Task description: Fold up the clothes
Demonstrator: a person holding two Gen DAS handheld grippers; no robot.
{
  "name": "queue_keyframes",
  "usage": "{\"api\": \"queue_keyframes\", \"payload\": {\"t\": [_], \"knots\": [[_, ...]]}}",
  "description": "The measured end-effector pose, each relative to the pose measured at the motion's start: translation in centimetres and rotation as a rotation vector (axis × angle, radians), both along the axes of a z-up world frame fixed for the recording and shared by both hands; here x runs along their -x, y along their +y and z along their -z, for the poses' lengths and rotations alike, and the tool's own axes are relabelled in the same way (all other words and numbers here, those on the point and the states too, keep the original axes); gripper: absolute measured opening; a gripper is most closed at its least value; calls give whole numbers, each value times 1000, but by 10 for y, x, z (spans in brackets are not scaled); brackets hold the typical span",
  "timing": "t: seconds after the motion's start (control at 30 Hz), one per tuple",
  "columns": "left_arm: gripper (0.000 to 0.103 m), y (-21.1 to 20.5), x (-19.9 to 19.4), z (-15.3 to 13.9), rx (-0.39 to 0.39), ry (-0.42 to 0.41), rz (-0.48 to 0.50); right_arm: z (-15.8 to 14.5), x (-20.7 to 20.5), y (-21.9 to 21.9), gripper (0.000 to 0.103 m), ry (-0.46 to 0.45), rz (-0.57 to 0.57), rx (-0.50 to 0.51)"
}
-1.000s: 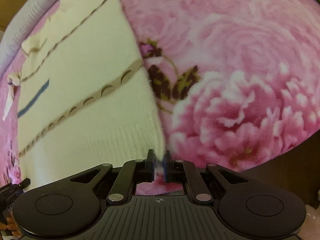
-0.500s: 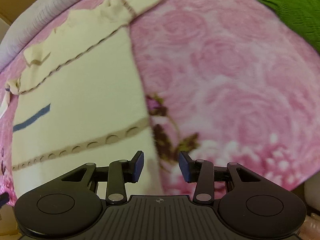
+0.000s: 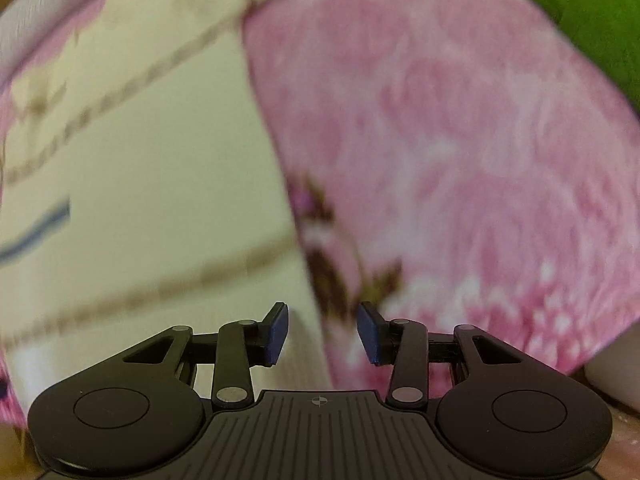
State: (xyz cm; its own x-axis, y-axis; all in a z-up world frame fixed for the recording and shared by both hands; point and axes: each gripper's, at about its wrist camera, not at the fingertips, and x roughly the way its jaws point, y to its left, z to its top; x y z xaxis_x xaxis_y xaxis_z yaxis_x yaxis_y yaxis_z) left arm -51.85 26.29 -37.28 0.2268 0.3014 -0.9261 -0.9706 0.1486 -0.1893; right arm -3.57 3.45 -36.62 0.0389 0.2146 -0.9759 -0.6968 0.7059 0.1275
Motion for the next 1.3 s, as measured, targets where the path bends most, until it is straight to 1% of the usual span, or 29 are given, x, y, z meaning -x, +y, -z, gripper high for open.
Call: {"api": "queue_keyframes", "payload": {"t": [0.13, 0.2, 0.27, 0.37, 0.4, 0.57, 0.6, 0.67, 0.7, 0.77, 0.83, 0.87, 0.9, 1.03, 1.1, 1.2, 1.3], "knots": [[23, 68, 8, 3, -19, -50, -76, 0, -13, 50, 42, -22, 38, -34], [30, 104, 13, 5, -29, -78, -118, 1, -15, 77, 42, -20, 60, -76], [34, 140, 17, 7, -39, -105, -159, 0, -15, 102, 42, -31, 69, -103], [41, 194, 24, 11, -58, -147, -225, -1, -9, 137, 42, -55, 66, -126], [41, 215, 29, 13, -69, -165, -258, -2, -5, 148, 42, -63, 64, -130], [41, 300, 54, 30, -101, -224, -456, -1, 21, 171, 42, -94, 46, -97], [41, 313, 58, 36, -91, -235, -495, 0, 26, 174, 42, -102, 44, -87], [40, 334, 66, 53, -44, -261, -573, 4, 34, 177, 42, -112, 57, -55], [40, 339, 68, 58, -45, -278, -601, 6, 37, 177, 42, -112, 68, -37], [38, 346, 69, 65, -67, -315, -648, 11, 43, 180, 42, -97, 84, -7], [3, 351, 66, 65, -98, -283, -632, 12, 48, 181, 42, -99, 85, 0], [5, 351, 66, 64, -112, -276, -618, 13, 49, 182, 42, -103, 78, 3], [5, 344, 67, 58, -150, -264, -600, 13, 51, 182, 42, -108, 72, 6], [4, 305, 74, 21, -339, -195, -520, 12, 53, 181, 42, -131, 61, 16], [4, 274, 87, 9, -379, -144, -526, 10, 51, 178, 42, -133, 70, 7], [5, 228, 115, 15, -351, -60, -583, 7, 48, 173, 42, -128, 73, -10], [5, 189, 127, 38, -277, 57, -632, 10, 44, 168, 42, -114, 57, -9]]}}
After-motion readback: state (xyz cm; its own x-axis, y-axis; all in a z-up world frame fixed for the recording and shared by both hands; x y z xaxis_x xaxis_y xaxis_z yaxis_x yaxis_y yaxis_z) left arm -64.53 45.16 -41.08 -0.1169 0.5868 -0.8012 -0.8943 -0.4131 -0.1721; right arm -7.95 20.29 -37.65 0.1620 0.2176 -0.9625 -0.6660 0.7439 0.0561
